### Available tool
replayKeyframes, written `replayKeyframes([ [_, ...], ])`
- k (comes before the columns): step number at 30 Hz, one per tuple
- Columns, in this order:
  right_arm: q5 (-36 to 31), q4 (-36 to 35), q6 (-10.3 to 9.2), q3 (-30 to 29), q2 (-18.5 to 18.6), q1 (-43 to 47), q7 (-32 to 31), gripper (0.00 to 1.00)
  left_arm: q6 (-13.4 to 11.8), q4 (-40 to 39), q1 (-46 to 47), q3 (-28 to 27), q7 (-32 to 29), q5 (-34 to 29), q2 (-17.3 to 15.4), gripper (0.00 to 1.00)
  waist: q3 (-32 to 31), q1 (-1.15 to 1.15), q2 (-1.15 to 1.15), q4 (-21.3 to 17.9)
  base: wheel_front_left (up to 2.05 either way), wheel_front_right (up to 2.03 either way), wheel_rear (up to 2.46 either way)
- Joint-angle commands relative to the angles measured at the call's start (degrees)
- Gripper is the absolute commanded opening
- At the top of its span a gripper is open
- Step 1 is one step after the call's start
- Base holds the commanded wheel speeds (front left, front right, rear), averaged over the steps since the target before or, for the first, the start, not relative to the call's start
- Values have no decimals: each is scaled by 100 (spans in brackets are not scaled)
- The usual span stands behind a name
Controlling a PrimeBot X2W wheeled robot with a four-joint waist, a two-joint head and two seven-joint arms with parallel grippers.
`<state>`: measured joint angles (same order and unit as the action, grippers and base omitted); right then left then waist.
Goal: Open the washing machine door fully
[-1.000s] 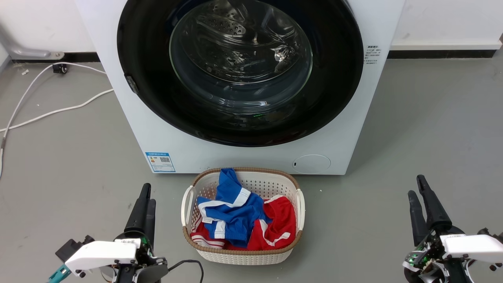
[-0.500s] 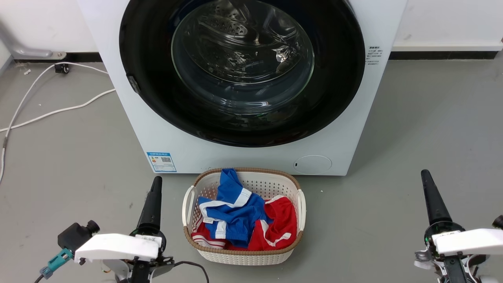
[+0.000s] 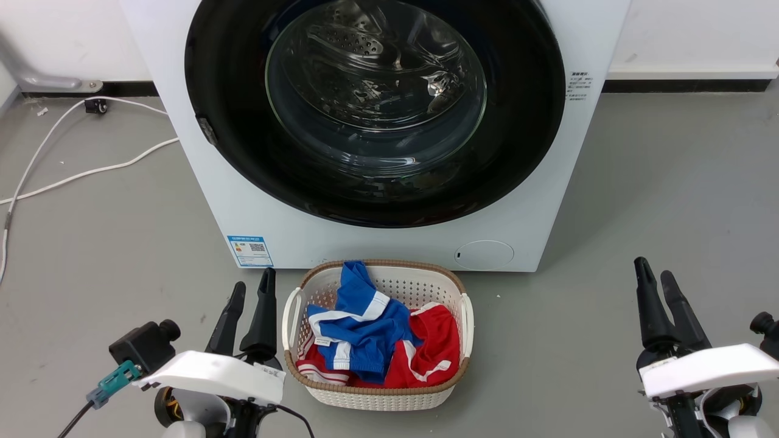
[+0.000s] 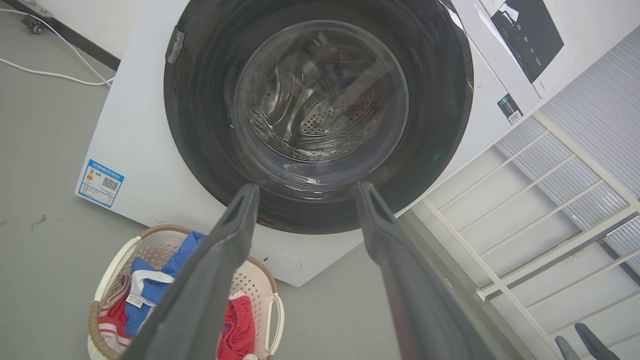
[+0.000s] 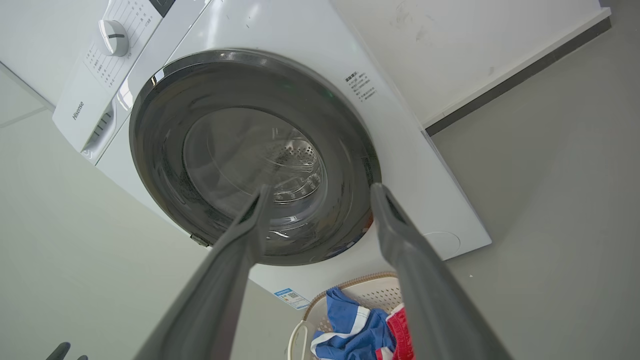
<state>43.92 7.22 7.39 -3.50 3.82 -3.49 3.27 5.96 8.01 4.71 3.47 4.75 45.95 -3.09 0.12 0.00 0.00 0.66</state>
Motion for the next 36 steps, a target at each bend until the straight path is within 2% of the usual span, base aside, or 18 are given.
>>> replayKeyframes([
  [1, -326, -127, 7, 22, -12, -89, 38, 100, -58, -101, 144, 64, 72, -361, -72, 100, 1, 0, 0, 0, 0, 0, 0],
  [21, -1911, -376, 10, 32, -66, 112, -12, 100, -335, -1, 215, 483, 382, -1949, -333, 100, -9, 0, 0, 22, 0, 0, 0],
  [36, -3020, -549, 12, 66, -88, 196, -97, 100, -590, 69, 234, 853, 619, -2900, -505, 100, -20, 0, 0, 44, 0, 0, 0],
])
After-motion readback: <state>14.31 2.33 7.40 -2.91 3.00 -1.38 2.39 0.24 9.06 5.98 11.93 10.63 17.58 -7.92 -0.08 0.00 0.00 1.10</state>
